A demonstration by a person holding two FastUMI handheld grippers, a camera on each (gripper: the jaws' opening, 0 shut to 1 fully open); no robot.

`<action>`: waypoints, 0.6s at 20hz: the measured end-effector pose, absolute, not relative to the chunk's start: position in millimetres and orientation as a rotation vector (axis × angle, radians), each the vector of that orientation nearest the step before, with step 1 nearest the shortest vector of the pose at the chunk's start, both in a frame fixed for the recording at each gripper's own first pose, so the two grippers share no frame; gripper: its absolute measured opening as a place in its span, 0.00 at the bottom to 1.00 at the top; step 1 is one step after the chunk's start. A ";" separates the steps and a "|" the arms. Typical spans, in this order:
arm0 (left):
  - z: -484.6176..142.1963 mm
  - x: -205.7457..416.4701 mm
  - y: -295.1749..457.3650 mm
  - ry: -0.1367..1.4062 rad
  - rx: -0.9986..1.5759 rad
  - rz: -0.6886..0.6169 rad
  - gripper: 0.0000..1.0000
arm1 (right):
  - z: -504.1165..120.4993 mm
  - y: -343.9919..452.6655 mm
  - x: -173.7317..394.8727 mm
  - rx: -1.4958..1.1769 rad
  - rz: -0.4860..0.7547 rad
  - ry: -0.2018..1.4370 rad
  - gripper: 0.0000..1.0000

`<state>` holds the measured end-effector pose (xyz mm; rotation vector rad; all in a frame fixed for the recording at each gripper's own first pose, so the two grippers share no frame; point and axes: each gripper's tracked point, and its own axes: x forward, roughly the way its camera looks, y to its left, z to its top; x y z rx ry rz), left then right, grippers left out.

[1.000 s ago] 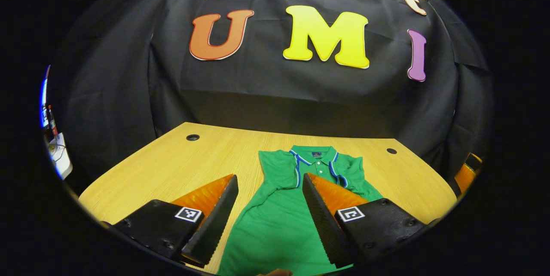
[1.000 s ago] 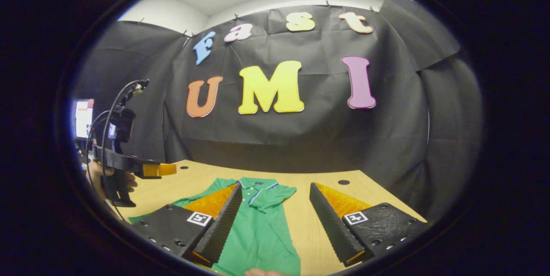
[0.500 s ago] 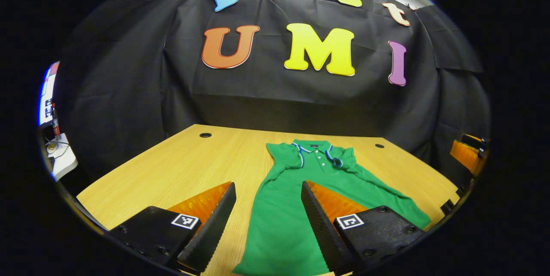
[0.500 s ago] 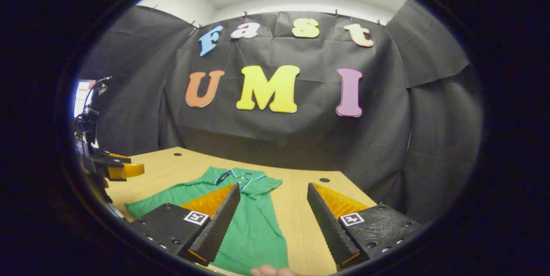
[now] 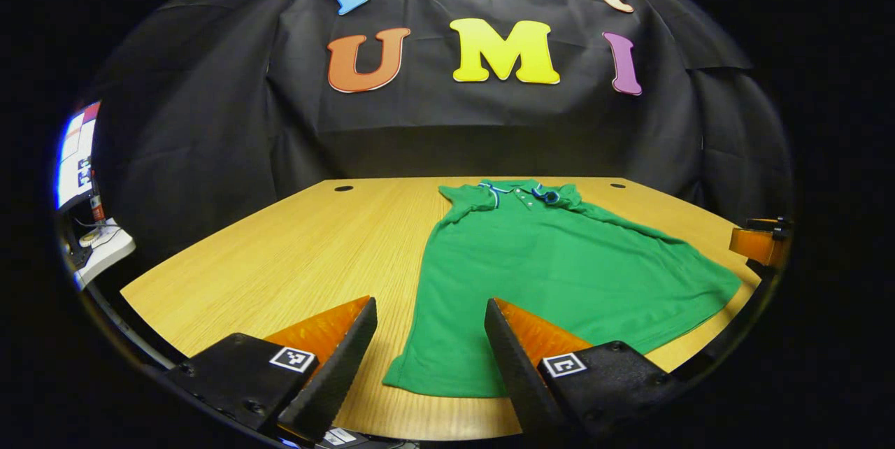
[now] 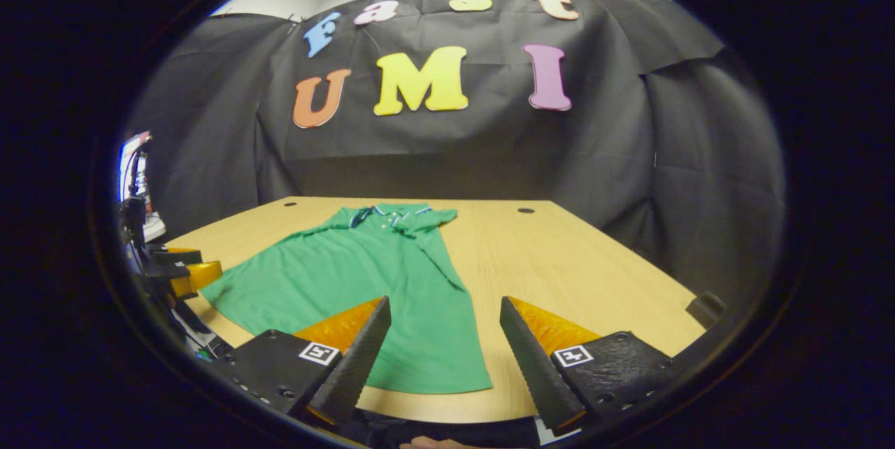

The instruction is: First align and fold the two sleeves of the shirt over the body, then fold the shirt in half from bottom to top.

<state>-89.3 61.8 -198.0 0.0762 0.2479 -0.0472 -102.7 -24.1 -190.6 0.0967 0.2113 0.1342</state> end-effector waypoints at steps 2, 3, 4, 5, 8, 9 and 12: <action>-213.5 -88.6 69.0 0.292 0.023 -0.031 1.00 | -210.3 -28.2 -96.5 0.121 0.125 0.282 0.95; -212.1 -88.3 69.7 0.282 0.011 -0.024 1.00 | -215.6 -28.4 -95.1 0.133 0.123 0.303 0.93; -205.6 -86.8 66.3 0.257 0.012 -0.036 1.00 | -217.8 -30.4 -94.0 0.128 0.115 0.308 0.93; -212.8 -85.7 65.4 0.270 0.020 -0.040 1.00 | -221.5 -31.3 -93.0 0.116 0.109 0.314 0.96; -213.6 -83.1 67.6 0.260 0.047 -0.028 1.00 | -238.5 -23.4 -96.2 0.078 0.134 0.339 0.96; -212.0 -83.4 67.6 0.253 0.043 -0.025 1.00 | -229.8 -27.3 -94.9 0.095 0.125 0.319 0.99; -213.6 -84.1 66.5 0.248 0.046 -0.023 1.00 | -235.7 -24.0 -92.0 0.088 0.108 0.347 0.98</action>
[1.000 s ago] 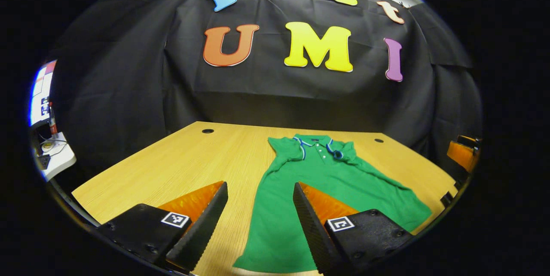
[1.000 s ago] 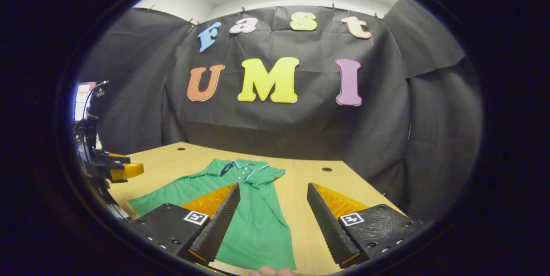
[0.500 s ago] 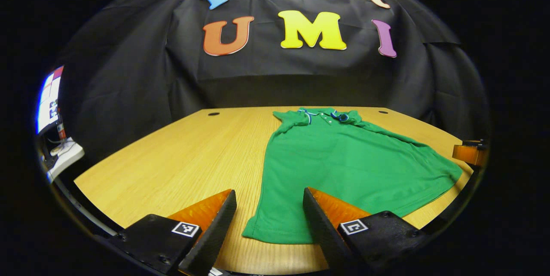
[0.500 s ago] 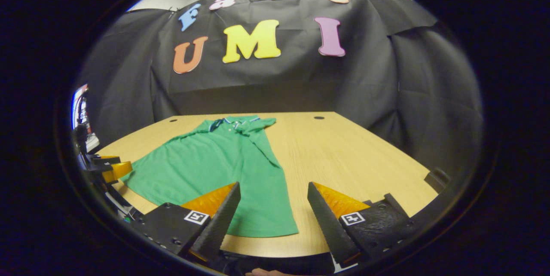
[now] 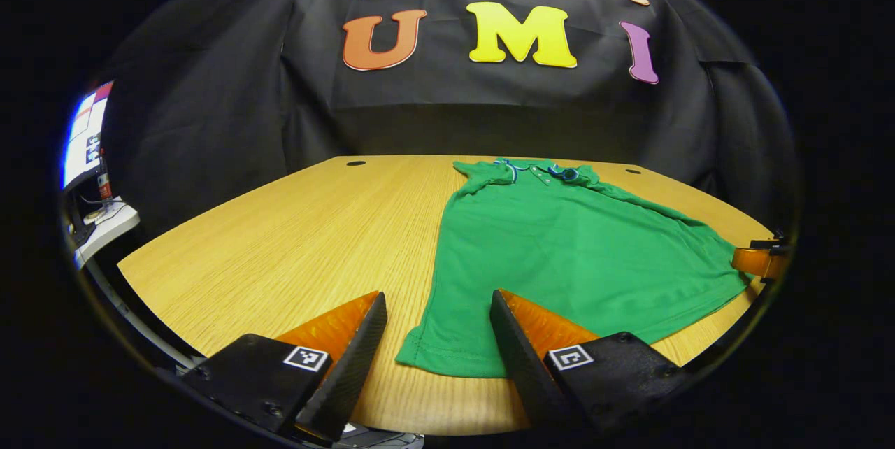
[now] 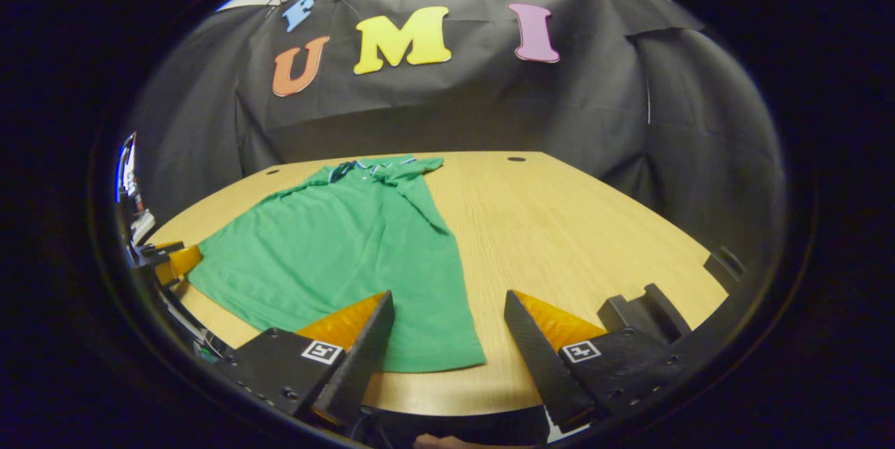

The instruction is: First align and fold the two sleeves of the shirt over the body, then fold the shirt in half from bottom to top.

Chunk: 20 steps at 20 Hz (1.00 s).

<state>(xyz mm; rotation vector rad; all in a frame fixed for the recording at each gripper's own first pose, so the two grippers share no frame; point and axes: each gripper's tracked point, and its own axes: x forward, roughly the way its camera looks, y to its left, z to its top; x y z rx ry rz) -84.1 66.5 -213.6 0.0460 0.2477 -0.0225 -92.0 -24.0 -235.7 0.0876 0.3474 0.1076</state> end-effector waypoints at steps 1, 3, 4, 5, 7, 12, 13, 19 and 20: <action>-213.1 -83.4 68.1 0.245 0.043 -0.017 0.96 | -234.4 -22.3 -94.0 0.089 0.111 0.337 0.94; -212.3 -82.3 70.1 0.244 0.046 -0.002 0.89 | -232.7 -21.9 -94.8 0.093 0.124 0.316 0.98; -212.4 -82.9 69.1 0.245 0.045 0.000 0.83 | -234.5 -19.5 -94.7 0.094 0.135 0.314 0.97; -213.2 -82.7 65.9 0.249 0.053 -0.007 0.74 | -234.2 -17.1 -95.1 0.096 0.148 0.306 0.87; -213.0 -82.8 56.9 0.262 0.062 -0.043 0.55 | -235.1 -7.8 -96.1 0.098 0.183 0.309 0.54; -208.3 -77.5 51.7 0.258 0.057 -0.051 0.12 | -229.4 -1.5 -96.3 0.066 0.214 0.299 0.02; -206.9 -76.3 51.6 0.259 0.044 -0.054 0.12 | -228.3 -0.7 -94.9 0.066 0.215 0.301 0.01; -171.4 -66.8 46.9 0.194 0.022 -0.066 0.11 | -190.6 -5.8 -88.6 0.063 0.221 0.255 0.00; -163.8 -65.1 45.6 0.180 0.028 -0.068 0.11 | -179.8 -5.8 -86.6 0.059 0.223 0.233 0.00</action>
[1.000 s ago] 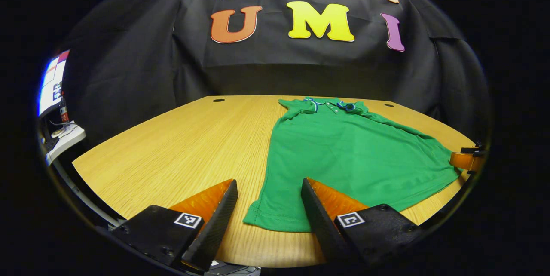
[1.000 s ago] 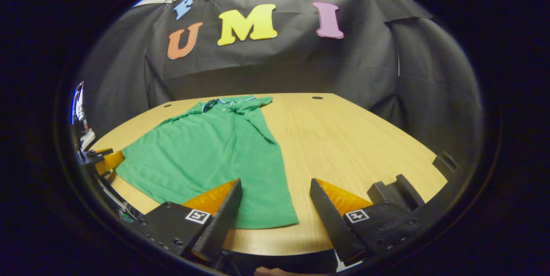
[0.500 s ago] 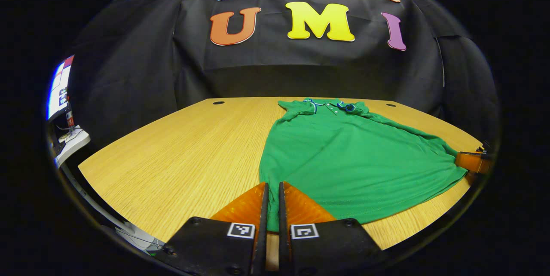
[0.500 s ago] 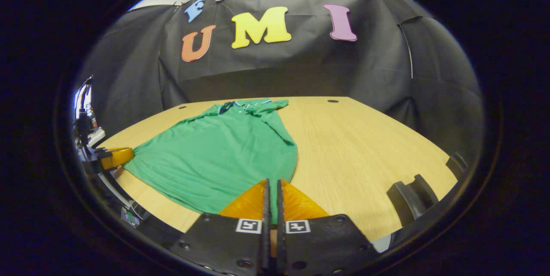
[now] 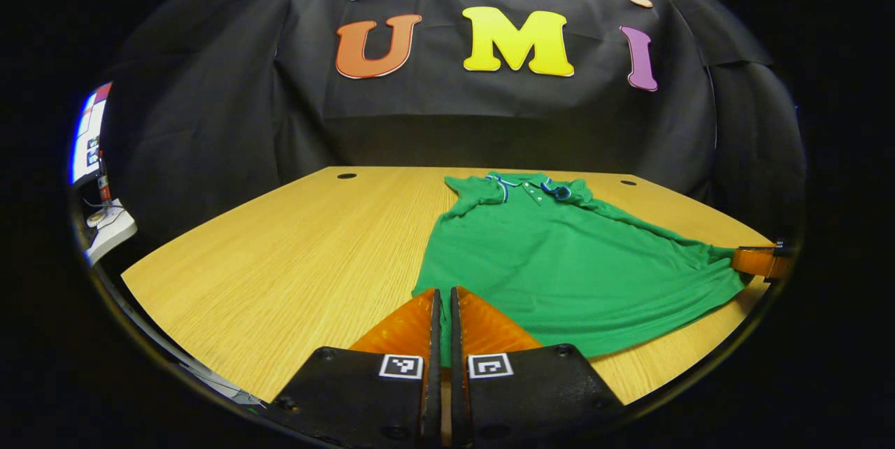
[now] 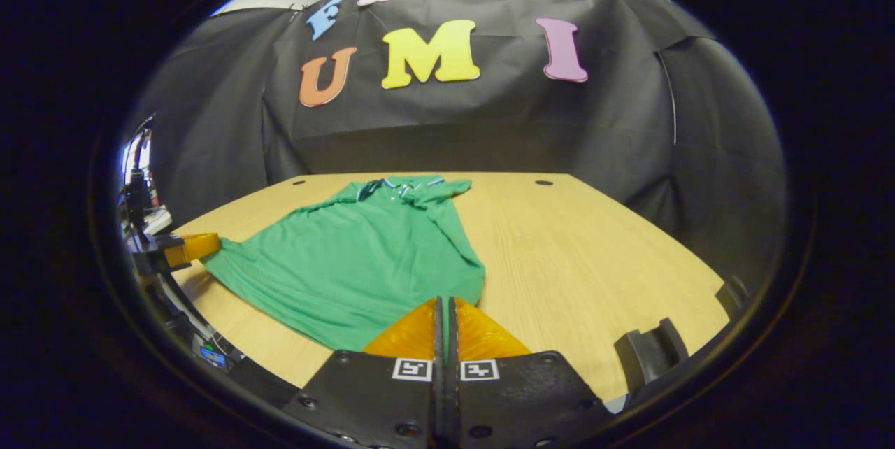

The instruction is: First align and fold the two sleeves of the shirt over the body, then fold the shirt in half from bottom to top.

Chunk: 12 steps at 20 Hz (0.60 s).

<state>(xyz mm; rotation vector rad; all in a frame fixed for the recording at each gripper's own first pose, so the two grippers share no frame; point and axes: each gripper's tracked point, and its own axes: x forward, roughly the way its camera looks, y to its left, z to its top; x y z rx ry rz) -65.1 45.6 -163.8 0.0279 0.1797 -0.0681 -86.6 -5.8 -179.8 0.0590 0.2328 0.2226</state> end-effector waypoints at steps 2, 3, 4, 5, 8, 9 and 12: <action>-144.4 -60.8 43.7 0.141 0.045 -0.071 0.11 | -158.2 -5.8 -79.7 0.051 0.222 0.189 0.00; -136.0 -57.4 43.0 0.123 0.053 -0.074 0.11 | -148.4 -5.4 -74.5 0.048 0.222 0.169 0.00; -126.7 -52.6 42.0 0.108 0.061 -0.078 0.11 | -137.4 -4.8 -68.0 0.040 0.222 0.150 0.00; -119.1 -47.2 40.3 0.099 0.068 -0.082 0.11 | -128.5 -4.5 -60.7 0.033 0.220 0.133 0.00; -93.7 -24.7 36.3 0.077 0.075 -0.092 0.11 | -98.6 -1.8 -33.4 0.028 0.217 0.088 0.00; -87.3 -14.7 35.5 0.076 0.074 -0.093 0.11 | -88.5 -0.1 -22.8 0.028 0.215 0.070 0.00; -61.7 22.7 30.5 0.063 0.047 -0.106 0.11 | -60.8 3.5 16.3 0.012 0.194 0.020 0.02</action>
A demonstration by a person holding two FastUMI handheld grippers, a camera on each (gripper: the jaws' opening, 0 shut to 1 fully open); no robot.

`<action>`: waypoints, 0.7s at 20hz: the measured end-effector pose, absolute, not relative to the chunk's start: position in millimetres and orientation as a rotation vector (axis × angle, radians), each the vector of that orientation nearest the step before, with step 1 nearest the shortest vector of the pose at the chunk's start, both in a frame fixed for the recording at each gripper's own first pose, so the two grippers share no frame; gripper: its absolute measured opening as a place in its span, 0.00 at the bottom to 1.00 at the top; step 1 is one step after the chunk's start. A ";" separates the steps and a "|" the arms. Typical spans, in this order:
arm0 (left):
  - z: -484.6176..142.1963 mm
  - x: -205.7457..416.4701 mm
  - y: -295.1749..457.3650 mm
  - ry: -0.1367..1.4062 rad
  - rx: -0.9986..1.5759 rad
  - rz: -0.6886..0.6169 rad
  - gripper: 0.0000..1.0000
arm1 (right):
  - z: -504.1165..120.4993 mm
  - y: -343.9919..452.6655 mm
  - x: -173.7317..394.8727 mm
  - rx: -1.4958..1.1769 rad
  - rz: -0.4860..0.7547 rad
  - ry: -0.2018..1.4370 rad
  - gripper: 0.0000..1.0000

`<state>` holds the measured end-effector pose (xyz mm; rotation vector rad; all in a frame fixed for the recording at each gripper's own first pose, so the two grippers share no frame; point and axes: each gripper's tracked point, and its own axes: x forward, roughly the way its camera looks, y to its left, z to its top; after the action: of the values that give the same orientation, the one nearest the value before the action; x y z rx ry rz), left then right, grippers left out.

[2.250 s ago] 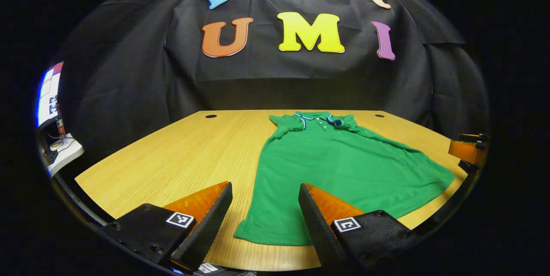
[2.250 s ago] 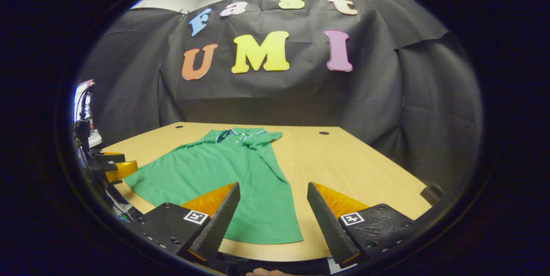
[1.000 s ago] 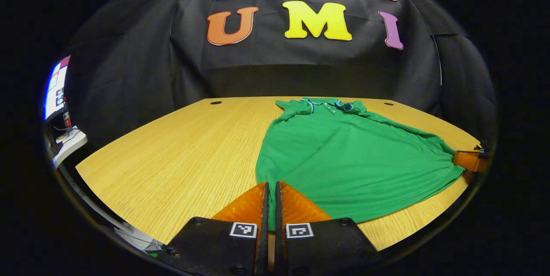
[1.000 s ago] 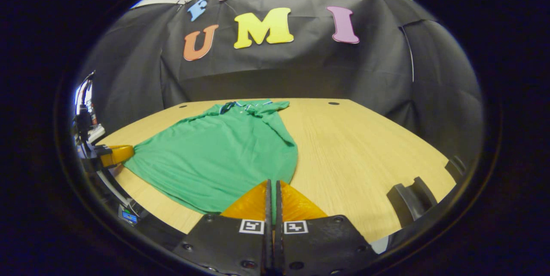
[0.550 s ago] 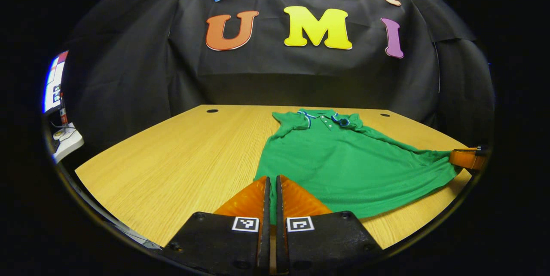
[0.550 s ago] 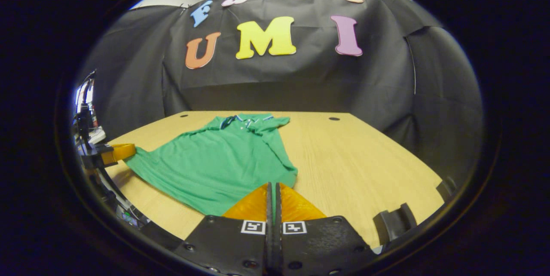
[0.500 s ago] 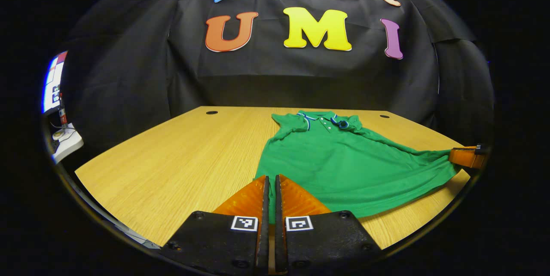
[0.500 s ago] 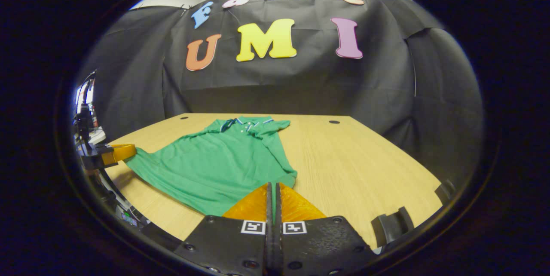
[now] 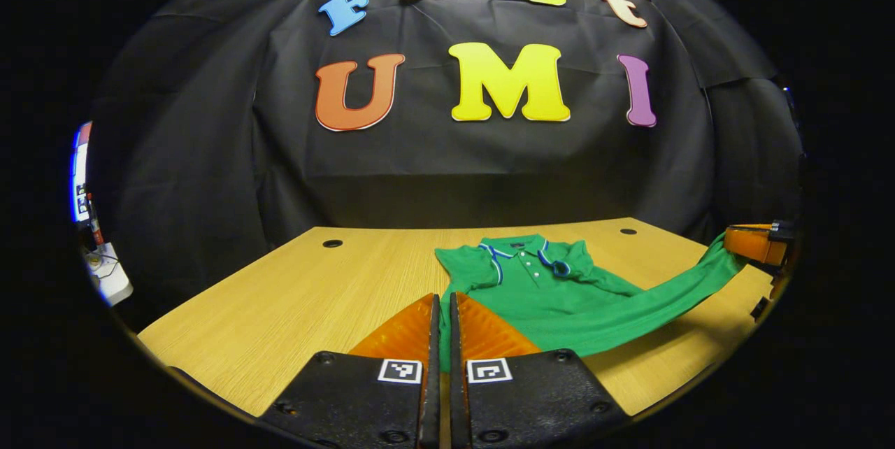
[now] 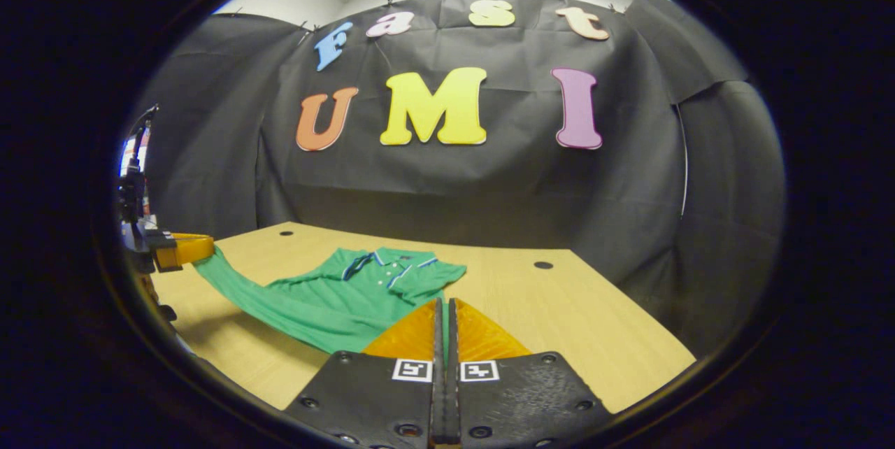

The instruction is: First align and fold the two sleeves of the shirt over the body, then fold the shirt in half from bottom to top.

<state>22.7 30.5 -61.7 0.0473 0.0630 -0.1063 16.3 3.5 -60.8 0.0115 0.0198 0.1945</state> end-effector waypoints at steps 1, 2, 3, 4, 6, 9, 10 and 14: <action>-53.7 37.6 30.2 0.057 0.036 -0.105 0.11 | -52.4 4.9 30.0 0.008 0.184 0.007 0.00; -45.4 53.5 26.9 0.054 0.028 -0.115 0.11 | -42.5 6.4 45.1 0.006 0.177 -0.001 0.00; -37.2 69.7 24.8 0.045 0.029 -0.119 0.11 | -32.6 8.8 61.9 0.004 0.173 -0.006 0.00; -29.3 86.2 23.9 0.038 0.035 -0.118 0.11 | -23.2 11.8 75.2 0.008 0.169 -0.012 0.00; -14.2 113.8 19.3 0.024 0.041 -0.131 0.11 | 0.6 18.3 104.3 0.009 0.160 -0.032 0.00; 5.7 155.2 12.0 0.014 0.038 -0.144 0.11 | 26.4 33.1 143.3 0.020 0.157 -0.044 0.02; 11.8 169.5 8.6 0.012 0.039 -0.152 0.11 | 33.6 39.2 157.4 0.026 0.160 -0.042 0.00; 30.0 229.8 6.2 0.013 0.052 -0.129 0.11 | 55.8 46.9 222.0 0.025 0.121 -0.051 0.00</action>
<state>229.8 6.2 30.0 0.0524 0.0132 -0.1287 222.0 46.9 55.8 0.0252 -0.0512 0.1213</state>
